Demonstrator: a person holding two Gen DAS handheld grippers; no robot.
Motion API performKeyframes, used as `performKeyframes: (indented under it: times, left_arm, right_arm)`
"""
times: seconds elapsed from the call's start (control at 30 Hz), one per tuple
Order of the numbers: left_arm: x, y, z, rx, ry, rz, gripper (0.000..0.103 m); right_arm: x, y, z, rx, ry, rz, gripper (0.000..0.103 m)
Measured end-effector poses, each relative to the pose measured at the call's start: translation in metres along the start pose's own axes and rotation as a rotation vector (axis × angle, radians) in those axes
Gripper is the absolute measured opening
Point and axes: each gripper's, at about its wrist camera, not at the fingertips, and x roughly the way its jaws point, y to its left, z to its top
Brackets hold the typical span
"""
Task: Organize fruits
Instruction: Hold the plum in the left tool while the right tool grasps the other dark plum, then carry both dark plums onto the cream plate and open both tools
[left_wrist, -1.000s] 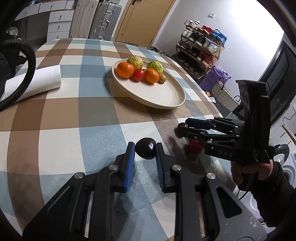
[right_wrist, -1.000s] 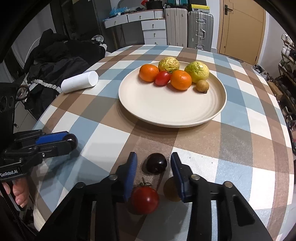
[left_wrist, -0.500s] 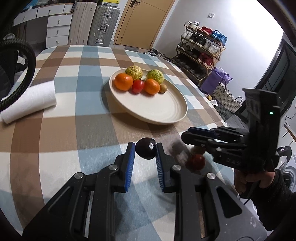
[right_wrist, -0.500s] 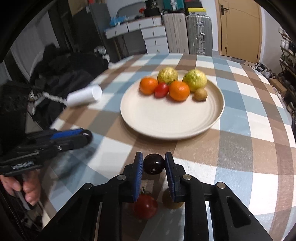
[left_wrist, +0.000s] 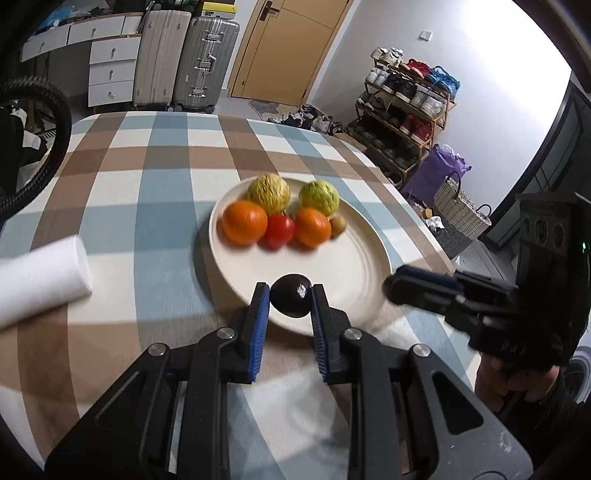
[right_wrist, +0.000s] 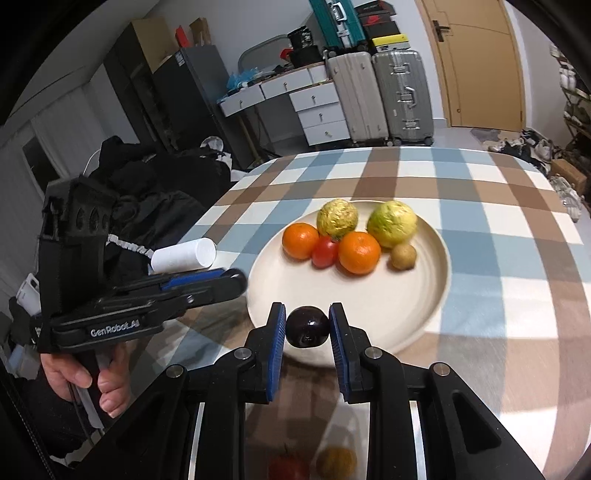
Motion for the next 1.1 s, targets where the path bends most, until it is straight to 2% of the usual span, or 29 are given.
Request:
performKeyframes:
  times: [0.2, 0.47, 0.87, 1.03, 1.1]
  left_arm:
    - [0.026, 0.014, 0.02, -0.028, 0.025, -0.013, 0.02]
    - [0.05, 0.029, 0.03, -0.043, 0.043, -0.013, 0.02]
    - [0.061, 0.036, 0.032, -0.053, 0.04, -0.017, 0.02]
    - [0.059, 0.034, 0.032, -0.063, 0.032, -0.015, 0.02]
    - [0.056, 0.033, 0.032, -0.063, 0.03, -0.008, 0.023]
  right_arm:
    - [0.03, 0.002, 0.017, -0.028, 0.02, 0.035, 0.024]
    - [0.065, -0.007, 0.037, 0.03, 0.067, 0.061, 0.025]
    - [0.086, -0.012, 0.042, 0.087, 0.097, 0.062, 0.025]
    - [0.075, -0.013, 0.044, 0.09, 0.057, 0.056, 0.043]
    - [0.065, -0.014, 0.045, 0.096, 0.031, 0.053, 0.046]
